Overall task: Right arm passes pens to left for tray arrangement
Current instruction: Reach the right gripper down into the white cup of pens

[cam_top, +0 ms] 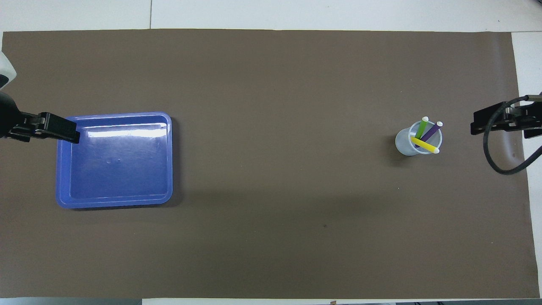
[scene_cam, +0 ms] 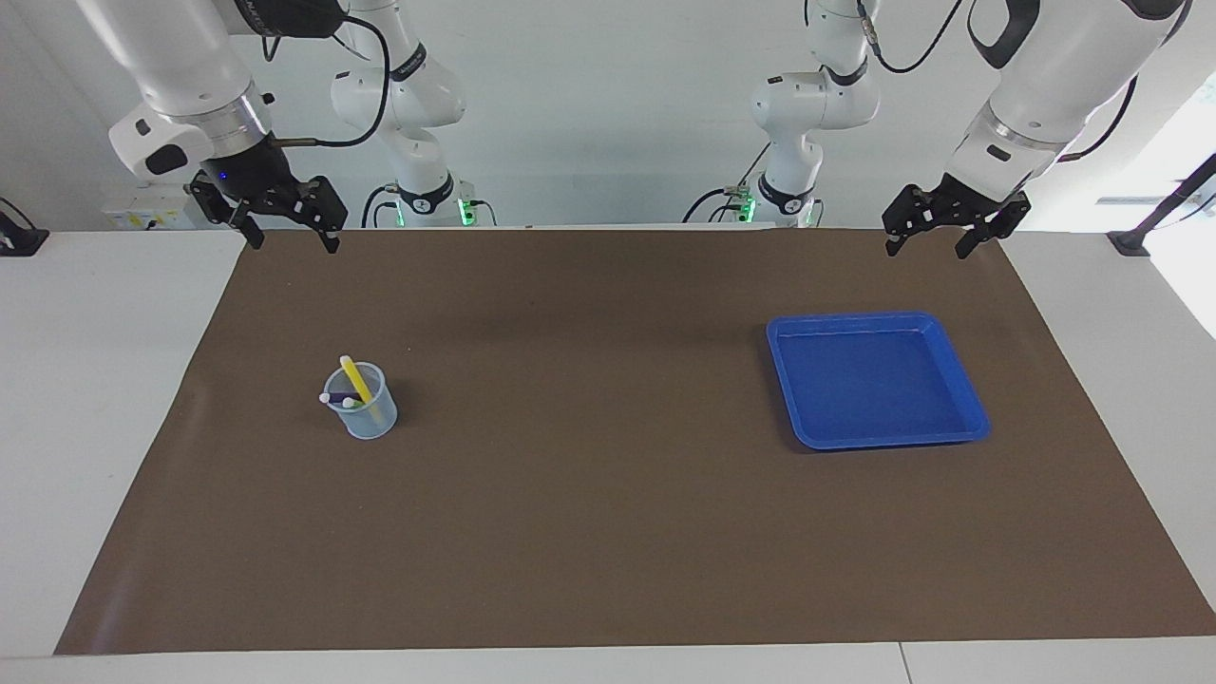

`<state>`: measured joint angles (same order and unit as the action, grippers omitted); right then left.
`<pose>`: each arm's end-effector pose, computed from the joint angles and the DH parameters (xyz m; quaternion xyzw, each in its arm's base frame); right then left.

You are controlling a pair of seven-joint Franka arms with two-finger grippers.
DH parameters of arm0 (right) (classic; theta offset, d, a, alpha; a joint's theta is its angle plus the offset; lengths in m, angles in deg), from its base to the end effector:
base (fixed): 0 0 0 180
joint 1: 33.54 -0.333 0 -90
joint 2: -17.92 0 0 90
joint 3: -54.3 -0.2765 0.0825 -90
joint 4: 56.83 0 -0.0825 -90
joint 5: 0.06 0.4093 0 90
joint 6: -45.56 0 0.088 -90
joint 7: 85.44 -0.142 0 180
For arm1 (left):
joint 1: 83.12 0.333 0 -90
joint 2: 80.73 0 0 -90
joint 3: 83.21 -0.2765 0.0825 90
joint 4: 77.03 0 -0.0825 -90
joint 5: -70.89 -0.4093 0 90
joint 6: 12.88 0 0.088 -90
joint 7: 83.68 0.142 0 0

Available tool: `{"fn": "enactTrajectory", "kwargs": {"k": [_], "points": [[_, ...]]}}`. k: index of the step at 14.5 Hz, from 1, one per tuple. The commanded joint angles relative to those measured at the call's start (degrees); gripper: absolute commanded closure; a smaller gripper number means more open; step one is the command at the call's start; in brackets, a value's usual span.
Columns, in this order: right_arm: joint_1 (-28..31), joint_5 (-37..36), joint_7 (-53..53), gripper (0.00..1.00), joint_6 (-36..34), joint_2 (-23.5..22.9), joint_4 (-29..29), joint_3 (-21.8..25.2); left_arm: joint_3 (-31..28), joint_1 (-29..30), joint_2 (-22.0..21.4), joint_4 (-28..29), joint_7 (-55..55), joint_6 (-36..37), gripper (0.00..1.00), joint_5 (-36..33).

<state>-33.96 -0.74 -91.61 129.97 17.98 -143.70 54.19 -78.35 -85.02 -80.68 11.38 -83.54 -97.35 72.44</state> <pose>0.5683 0.0035 0.5692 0.9985 -0.0496 -0.0206 0.0071 0.5632 -0.0708 0.5552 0.9974 -0.0610 -0.0355 0.0115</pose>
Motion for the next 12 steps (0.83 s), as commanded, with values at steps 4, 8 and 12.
{"fn": "enactTrajectory", "kwargs": {"k": [4,8,12], "points": [[0.24,-0.55,0.9,0.0,0.14,1.52,-1.73,0.11,-0.2,0.15,-1.19,0.8,-0.4,0.71,0.0,0.64],[0.33,-0.55,1.16,0.0,0.05,1.52,-1.81,0.2,-0.2,0.15,-1.19,0.8,-0.4,0.8,0.0,0.64],[0.42,-0.55,0.9,0.0,7.25,2.48,-5.76,0.29,-0.2,0.06,-1.19,0.8,-0.4,0.8,0.0,0.64]]}}
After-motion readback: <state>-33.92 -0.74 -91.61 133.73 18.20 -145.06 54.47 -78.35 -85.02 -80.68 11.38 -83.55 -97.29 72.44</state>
